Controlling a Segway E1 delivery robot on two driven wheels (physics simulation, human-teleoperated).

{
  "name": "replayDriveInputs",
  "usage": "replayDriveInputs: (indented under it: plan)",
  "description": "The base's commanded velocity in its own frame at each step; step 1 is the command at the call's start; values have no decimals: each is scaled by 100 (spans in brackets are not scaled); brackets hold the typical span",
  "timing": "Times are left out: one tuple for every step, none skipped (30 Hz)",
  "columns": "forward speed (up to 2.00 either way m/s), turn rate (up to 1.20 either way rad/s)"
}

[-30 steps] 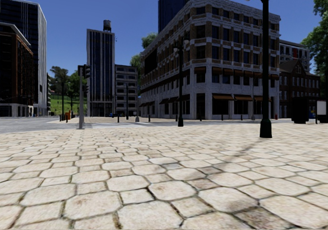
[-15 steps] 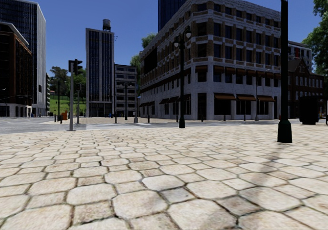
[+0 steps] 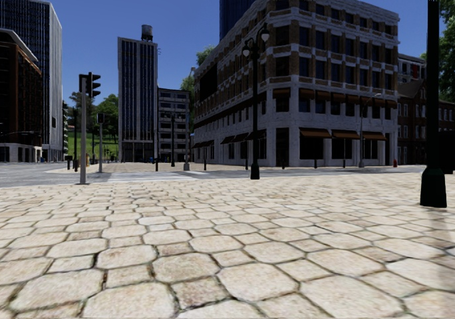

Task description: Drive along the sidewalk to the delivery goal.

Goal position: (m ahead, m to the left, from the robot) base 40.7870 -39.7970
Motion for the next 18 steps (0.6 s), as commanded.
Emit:
replayDriveInputs:
  plan:
    - [200,0]
    - [200,0]
    - [200,0]
    - [200,0]
    - [200,0]
    - [200,0]
    - [200,0]
    - [200,0]
    - [200,0]
    - [200,0]
    - [200,0]
    - [200,0]
    - [200,0]
    - [200,0]
    - [200,0]
    - [200,0]
    - [200,0]
    - [200,0]
